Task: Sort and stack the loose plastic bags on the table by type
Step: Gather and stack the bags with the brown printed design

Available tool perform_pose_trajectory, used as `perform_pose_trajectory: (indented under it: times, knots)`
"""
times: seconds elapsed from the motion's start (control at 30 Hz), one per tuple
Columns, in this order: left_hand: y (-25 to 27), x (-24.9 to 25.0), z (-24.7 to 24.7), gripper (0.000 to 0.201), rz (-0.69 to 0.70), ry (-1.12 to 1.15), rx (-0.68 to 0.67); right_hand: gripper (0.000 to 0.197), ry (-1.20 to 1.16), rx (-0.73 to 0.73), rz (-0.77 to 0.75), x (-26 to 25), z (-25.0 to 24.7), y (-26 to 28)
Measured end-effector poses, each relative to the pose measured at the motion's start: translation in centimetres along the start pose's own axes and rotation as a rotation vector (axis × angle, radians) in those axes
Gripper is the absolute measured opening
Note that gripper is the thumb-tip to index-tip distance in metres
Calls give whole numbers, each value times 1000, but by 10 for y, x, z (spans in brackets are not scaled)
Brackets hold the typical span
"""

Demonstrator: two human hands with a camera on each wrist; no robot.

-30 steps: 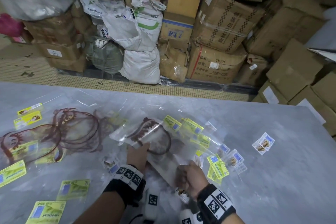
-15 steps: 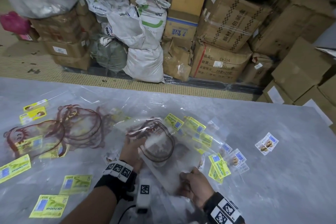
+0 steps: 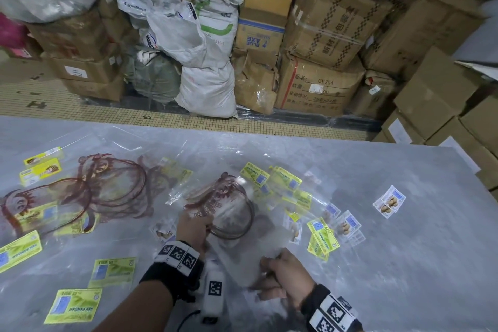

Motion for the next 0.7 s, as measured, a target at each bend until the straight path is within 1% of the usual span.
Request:
perform_pose_trajectory:
  times: [0.07,0.1,0.13,0.17,0.2,0.23,0.3,0.33,0.37,0.4,0.43,0.5,0.53,0.57,0.63,0.7]
  knots:
    - [-8,3,-10,46,-2,-40,-11,15,102,-116,51,1,-4,0]
    - [-8,8,-14,51,-10,-54,-22,20,199,-155,81,-1,-8,0]
    - [-12,11,-20,48,-17,-52,-42,27,315,-159,93,-5,-15,1]
    - [-14,13,-26,39,-28,-67,-63,34,428,-118,83,-12,-22,1]
    - [-12,16,-29,31,-39,-80,-80,38,517,-34,47,-21,-29,1]
    - [-11,19,-34,30,-52,-95,-102,39,590,79,-13,-33,-36,1]
    - [-13,24,-41,32,-58,-142,-160,31,788,298,-139,-57,-43,0]
    - [-10,27,-43,28,-51,-186,-184,25,890,361,-195,-67,-41,-3]
    - [-8,30,-45,25,-35,-215,-192,19,938,379,-238,-75,-36,-7]
    - [-7,33,-47,24,-28,-228,-203,17,942,363,-265,-79,-29,-14]
    - [-5,35,-48,27,-31,-230,-225,23,917,330,-273,-80,-21,-22]
    - [-5,37,-49,33,-3,-259,-297,36,829,276,-240,-76,-7,-40]
    - [-5,38,-50,36,8,-280,-323,36,787,268,-226,-75,0,-46]
    - [-8,37,-53,45,24,-292,-329,29,769,268,-230,-74,6,-52]
    - [-13,34,-56,67,28,-280,-328,7,819,287,-280,-74,14,-60]
    - [-24,29,-60,78,42,-257,-304,6,834,299,-265,-72,18,-67]
Point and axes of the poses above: each hand's wrist, its own y-axis away from the middle knuckle, its own z-axis out of the palm, x = y × z, the point moved 2 cm from there along -y, towards the middle knuckle, and after that the axes turned 15 degrees about y, right-handed, at the moved point
